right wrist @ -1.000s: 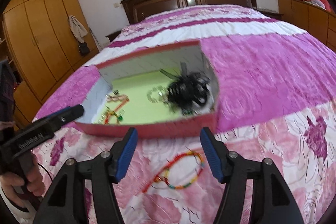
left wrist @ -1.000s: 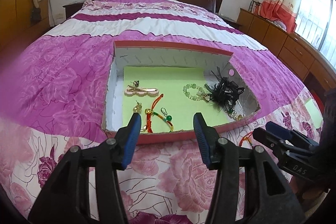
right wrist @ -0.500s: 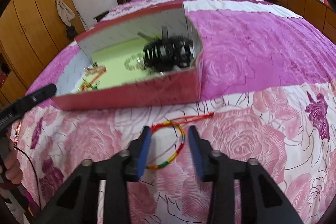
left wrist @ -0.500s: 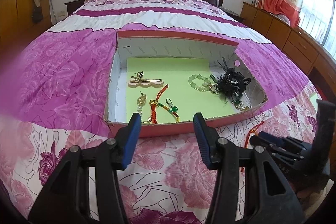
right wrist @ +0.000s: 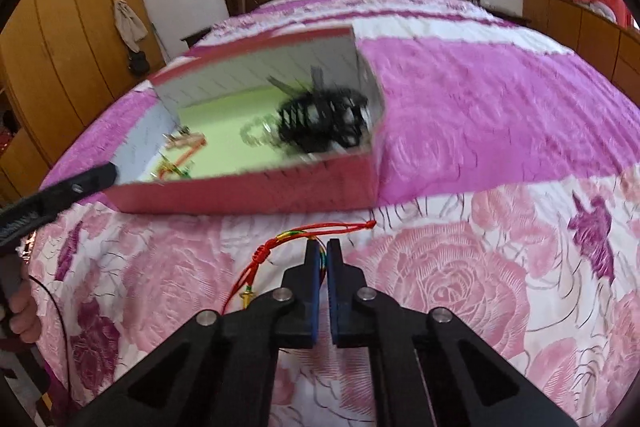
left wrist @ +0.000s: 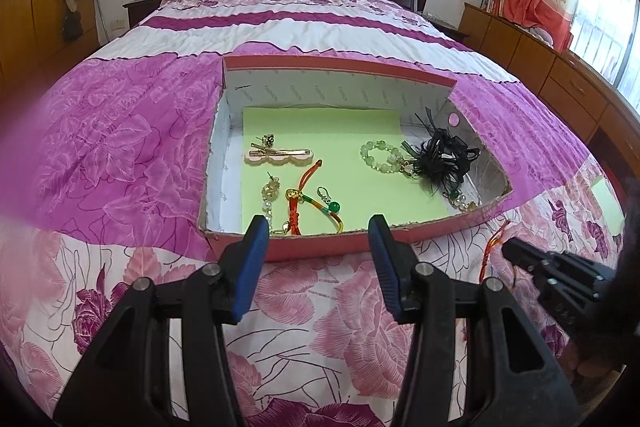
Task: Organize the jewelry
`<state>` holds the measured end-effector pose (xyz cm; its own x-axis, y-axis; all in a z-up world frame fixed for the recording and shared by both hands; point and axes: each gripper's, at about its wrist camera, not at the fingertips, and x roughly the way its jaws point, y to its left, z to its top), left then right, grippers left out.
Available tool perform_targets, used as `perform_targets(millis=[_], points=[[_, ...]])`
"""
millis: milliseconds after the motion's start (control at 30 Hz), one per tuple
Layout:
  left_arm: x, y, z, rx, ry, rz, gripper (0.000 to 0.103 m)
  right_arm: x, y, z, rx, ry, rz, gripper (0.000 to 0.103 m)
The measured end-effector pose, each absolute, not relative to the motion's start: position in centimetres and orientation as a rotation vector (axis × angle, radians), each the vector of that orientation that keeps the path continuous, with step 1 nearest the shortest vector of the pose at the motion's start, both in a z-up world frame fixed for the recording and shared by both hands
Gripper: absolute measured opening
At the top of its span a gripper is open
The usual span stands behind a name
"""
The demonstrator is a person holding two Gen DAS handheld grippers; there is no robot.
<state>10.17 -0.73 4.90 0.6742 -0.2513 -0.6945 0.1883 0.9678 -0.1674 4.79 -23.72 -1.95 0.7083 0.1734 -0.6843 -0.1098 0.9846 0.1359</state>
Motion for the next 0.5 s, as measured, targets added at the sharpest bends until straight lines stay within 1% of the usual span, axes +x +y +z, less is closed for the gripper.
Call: perform_targets(millis=[267, 500], points=[[10.2, -0.7, 4.9, -0.084, 0.795, -0.248, 0.044, 4.9, -22.3, 1.6, 0.074, 0.669, 0.202, 0.005], [10.3, -0.9, 4.8, -0.079, 0.796, -0.252, 0.044, 7.1, -21.1, 3.5, 0.064, 0.603, 0.216, 0.005]])
